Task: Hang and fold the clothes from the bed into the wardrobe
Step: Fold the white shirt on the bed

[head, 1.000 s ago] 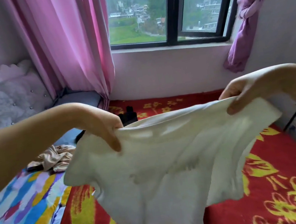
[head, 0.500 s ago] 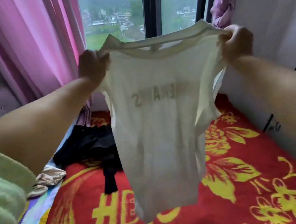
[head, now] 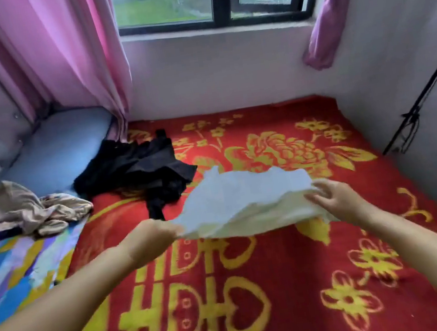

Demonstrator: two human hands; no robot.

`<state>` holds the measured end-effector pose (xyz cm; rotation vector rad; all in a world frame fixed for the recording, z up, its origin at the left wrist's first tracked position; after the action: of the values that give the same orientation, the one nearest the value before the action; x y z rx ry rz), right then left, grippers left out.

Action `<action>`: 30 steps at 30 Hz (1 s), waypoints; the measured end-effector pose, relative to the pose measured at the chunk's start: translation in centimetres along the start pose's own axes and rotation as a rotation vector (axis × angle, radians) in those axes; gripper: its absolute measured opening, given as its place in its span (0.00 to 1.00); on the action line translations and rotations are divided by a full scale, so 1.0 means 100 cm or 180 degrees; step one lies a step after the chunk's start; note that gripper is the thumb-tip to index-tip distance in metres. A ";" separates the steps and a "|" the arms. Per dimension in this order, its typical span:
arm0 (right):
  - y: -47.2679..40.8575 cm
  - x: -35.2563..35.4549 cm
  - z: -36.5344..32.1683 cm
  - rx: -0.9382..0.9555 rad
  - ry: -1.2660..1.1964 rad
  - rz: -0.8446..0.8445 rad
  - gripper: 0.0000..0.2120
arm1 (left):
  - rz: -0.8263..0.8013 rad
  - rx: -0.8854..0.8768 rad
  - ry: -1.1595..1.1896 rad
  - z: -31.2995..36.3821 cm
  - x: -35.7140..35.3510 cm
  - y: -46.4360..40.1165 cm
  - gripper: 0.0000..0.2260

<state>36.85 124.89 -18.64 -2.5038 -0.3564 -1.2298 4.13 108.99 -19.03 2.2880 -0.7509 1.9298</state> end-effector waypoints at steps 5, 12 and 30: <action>0.127 -0.098 0.074 -0.0216 0.1005 -0.1210 0.14 | -0.1389 0.0259 0.1228 0.079 -0.119 0.104 0.03; 0.250 -0.167 0.088 0.0108 0.1442 -0.2166 0.12 | -0.2527 -0.0377 0.1177 0.160 -0.187 0.205 0.16; 0.084 -0.169 0.180 -0.0828 0.0430 -0.0991 0.06 | -0.2473 0.1052 0.0974 0.019 -0.270 -0.005 0.09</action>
<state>42.68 123.06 -43.98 -2.6304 -0.6051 -1.6519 3.38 117.52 -44.73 1.8987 0.4617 1.9842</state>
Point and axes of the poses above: each hand's wrist, its own y-axis away from the middle knuckle, its own x-axis out of the back of the hand, z = x × y, the point moved 6 cm from there along -y, towards the middle knuckle, and after that the axes turned 8 degrees about z, right-handed, at the moved point
